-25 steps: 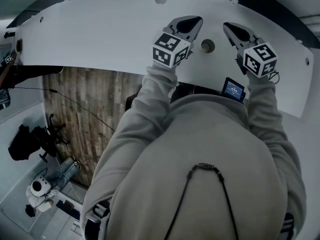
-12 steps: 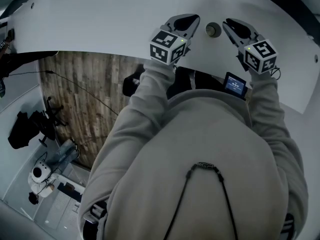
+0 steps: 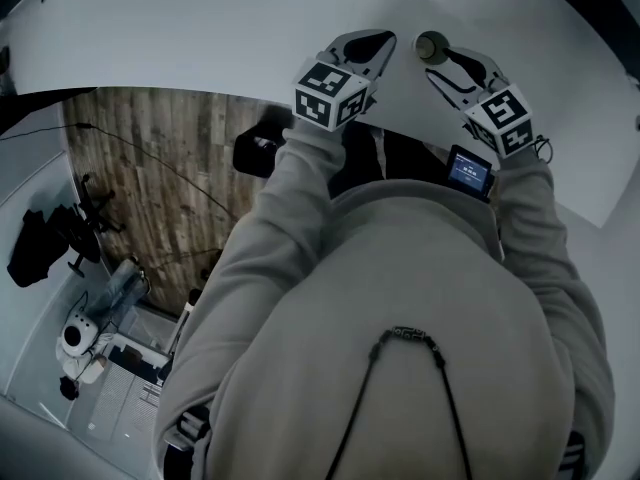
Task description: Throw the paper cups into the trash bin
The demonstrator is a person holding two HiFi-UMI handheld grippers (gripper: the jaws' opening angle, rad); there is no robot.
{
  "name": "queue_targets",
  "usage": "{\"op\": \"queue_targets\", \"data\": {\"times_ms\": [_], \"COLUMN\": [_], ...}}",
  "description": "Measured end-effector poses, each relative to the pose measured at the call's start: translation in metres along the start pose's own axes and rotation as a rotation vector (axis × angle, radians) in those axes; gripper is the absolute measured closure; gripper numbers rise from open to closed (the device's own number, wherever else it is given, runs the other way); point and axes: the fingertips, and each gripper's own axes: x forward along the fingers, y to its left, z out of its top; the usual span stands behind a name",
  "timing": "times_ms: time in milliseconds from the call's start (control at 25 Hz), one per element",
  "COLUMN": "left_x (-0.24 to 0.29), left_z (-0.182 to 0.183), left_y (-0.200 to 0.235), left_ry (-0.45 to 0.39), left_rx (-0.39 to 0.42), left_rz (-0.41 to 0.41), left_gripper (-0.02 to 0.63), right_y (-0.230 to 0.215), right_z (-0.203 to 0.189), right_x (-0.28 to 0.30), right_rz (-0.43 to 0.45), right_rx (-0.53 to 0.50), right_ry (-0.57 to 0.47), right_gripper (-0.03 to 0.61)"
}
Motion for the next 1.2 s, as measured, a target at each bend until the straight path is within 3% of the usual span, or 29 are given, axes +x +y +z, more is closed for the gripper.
{"op": "queue_targets", "data": {"times_ms": [240,600,840,960,1040,1200], "left_x": [0.004,0.005,-0.01,-0.019,-0.017,-0.016], "left_z": [-0.014,-0.04,-0.052,-0.055,-0.052,-0.044], "left_y": [0.005,0.002,0.002,-0.01,-0.004,0.006], "left_ry": [0.008,0.021,0.01,0.018,0.021,0.02], "left_rx": [-0.035,-0.079,-0.108,-0.099,-0.101,-0.107], "left_rz": [0.005,0.009,0.032,0.035,0.036,0.034], "left_gripper": [0.618,0.618,0.618,0.618,0.618,0.618], "right_y": [0.0,-0.004,0.0,0.007,-0.002,-0.015], "right_z": [-0.015,-0.036,-0.05,-0.05,-0.044,-0.027], "right_x": [0.015,0.038,0.044,0.033,0.039,0.042], "right_rz": [0.007,-0.069,-0.116,-0.149,-0.173,-0.192], "right_rx": [-0.027,-0.11,-0.242,-0.246,-0.25,-0.238], "right_ry": [0.062,0.142,0.231,0.236,0.246,0.225], "right_gripper": [0.394,0.396,0.402,0.44,0.501,0.535]}}
